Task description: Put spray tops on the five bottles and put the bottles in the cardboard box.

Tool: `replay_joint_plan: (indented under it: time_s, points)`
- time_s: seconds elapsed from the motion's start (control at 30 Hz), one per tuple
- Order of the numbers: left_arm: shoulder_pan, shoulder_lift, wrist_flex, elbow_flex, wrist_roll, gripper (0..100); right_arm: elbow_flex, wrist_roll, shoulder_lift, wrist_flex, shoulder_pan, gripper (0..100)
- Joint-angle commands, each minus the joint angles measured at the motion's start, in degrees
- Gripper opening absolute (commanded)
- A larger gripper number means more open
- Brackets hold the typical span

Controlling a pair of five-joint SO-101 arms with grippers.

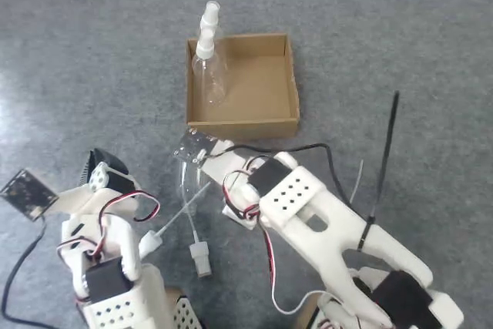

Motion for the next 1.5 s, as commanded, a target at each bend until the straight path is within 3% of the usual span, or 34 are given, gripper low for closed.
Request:
replay_joint_plan:
  time_s: [0.0,0.27,0.63,0.9,1.13,1.47]
  points:
    - [-0.2,-1.0,-1.6,-1.0,-2.0,2,-0.6,-3.0,-4.7,-0.8,2.9,6.9]
    - [0.1,-0.7,7.1,-6.2,-5.7,2,5.2,-5.4,-11.7,-6.6,8.0,6.9]
    - [6.2,-0.4,11.7,-9.8,-18.6,2,9.7,-5.4,-23.7,-7.3,13.8,6.9]
    - [6.7,0.3,21.8,-20.4,-25.1,2,9.8,-7.2,-24.9,-8.8,17.5,6.9]
    - [11.9,17.4,25.0,-25.8,-30.0,2,10.4,-8.3,-25.0,-11.6,21.8,6.9]
    - [11.7,32.5,31.0,-29.9,-40.0,2,11.4,-9.8,-24.8,-14.1,23.3,6.9]
